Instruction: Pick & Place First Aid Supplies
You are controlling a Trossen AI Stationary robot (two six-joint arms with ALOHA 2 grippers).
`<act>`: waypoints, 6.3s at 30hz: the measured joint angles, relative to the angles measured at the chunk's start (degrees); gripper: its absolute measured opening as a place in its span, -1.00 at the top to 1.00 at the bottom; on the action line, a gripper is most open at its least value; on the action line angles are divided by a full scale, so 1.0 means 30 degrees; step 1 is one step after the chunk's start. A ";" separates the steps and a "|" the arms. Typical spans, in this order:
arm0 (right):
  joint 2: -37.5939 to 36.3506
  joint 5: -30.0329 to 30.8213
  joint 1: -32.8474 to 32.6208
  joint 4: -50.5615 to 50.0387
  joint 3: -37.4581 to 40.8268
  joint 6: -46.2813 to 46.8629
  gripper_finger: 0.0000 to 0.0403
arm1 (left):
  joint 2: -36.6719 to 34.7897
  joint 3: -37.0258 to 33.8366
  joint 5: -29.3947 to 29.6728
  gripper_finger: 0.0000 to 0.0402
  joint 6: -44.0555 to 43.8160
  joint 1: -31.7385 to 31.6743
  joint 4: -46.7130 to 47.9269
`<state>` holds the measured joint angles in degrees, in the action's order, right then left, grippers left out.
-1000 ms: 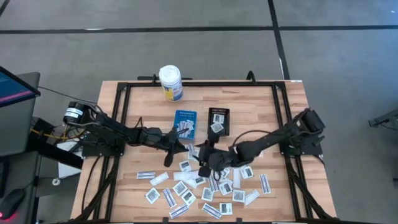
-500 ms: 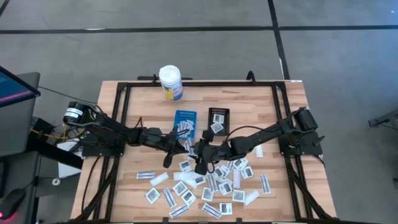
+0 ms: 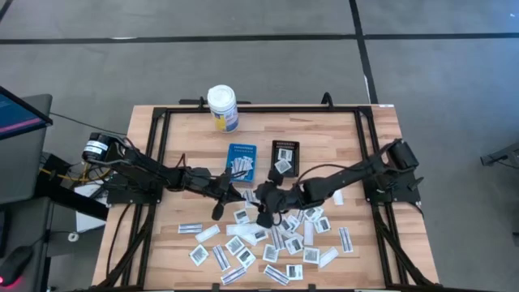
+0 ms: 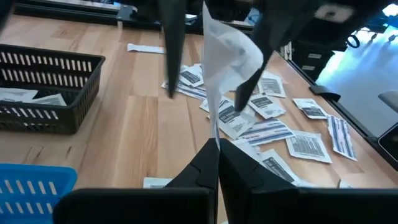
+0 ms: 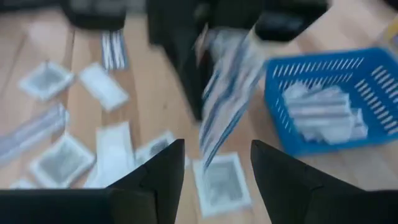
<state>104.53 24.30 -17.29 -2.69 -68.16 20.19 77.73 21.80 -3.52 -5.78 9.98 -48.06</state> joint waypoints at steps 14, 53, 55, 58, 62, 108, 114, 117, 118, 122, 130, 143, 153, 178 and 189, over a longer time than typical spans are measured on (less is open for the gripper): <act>0.1501 -0.0531 0.0945 0.3690 0.0000 -0.1129 0.35 | 0.0007 -0.0044 0.0118 0.97 0.0000 -0.0066 0.0284; 0.0606 -0.0490 0.0650 0.3500 0.0029 -0.1920 0.97 | -0.0039 0.0054 0.0305 0.96 -0.0007 -0.0146 0.0351; 0.0561 -0.0447 0.0646 0.3493 0.0029 -0.1926 0.98 | -0.0043 0.0058 0.0295 0.96 -0.0007 -0.0146 0.0350; 0.0561 -0.0447 0.0646 0.3460 0.0029 -0.1918 0.97 | -0.0036 0.0058 0.0306 0.96 -0.0007 -0.0146 0.0395; 0.0556 -0.0439 0.0646 0.3278 0.0029 -0.1911 0.96 | -0.0024 0.0029 0.0310 0.96 -0.0011 -0.0146 0.0607; -0.1326 0.1848 -0.0315 -0.2147 -0.0007 0.3240 0.72 | 0.0007 -0.0007 0.0302 0.96 -0.0199 -0.0131 0.0547; -0.1326 0.1117 -0.0315 -0.1745 -0.0007 0.3212 0.72 | 0.0007 -0.0007 0.0302 0.96 -0.0230 -0.0131 0.0295; -0.1326 0.0916 -0.0315 -0.1512 -0.0007 0.2860 0.72 | 0.0000 0.0000 0.0308 0.96 -0.0458 -0.0081 -0.0352; -0.1326 0.0909 -0.0315 -0.1423 -0.0007 0.2728 0.72 | 0.0000 0.0000 0.0308 0.96 -0.0538 -0.0043 -0.0560; -0.1319 0.0909 -0.0315 -0.1362 -0.0007 0.2584 0.72 | 0.0000 0.0000 0.0296 0.96 -0.0597 0.0036 -0.0720; -0.1311 0.1440 -0.0167 0.0128 -0.0007 0.1744 0.72 | 0.0000 0.0000 0.0302 0.96 -0.0598 0.0029 -0.0793; 0.0589 0.0922 0.0357 0.3798 0.0001 -0.0688 0.72 | 0.0000 0.0000 0.0302 0.96 -0.0736 0.0036 -0.1513; 0.0889 0.1302 0.0563 0.4722 0.0000 -0.1926 0.73 | -0.0007 0.0000 0.0302 0.96 -0.0714 0.0073 -0.1298; 0.0709 0.1339 0.0152 0.3972 0.0007 -0.2924 0.98 | -0.0021 0.0043 0.0304 0.96 -0.0139 -0.0128 -0.0238; 0.0431 0.1419 -0.0104 0.3666 0.0029 -0.3426 1.00 | -0.0036 0.0058 0.0237 0.96 -0.0146 -0.0124 -0.0037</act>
<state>105.83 28.56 -17.61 8.31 -68.07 9.91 77.62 21.98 -2.81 -6.22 9.61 -48.17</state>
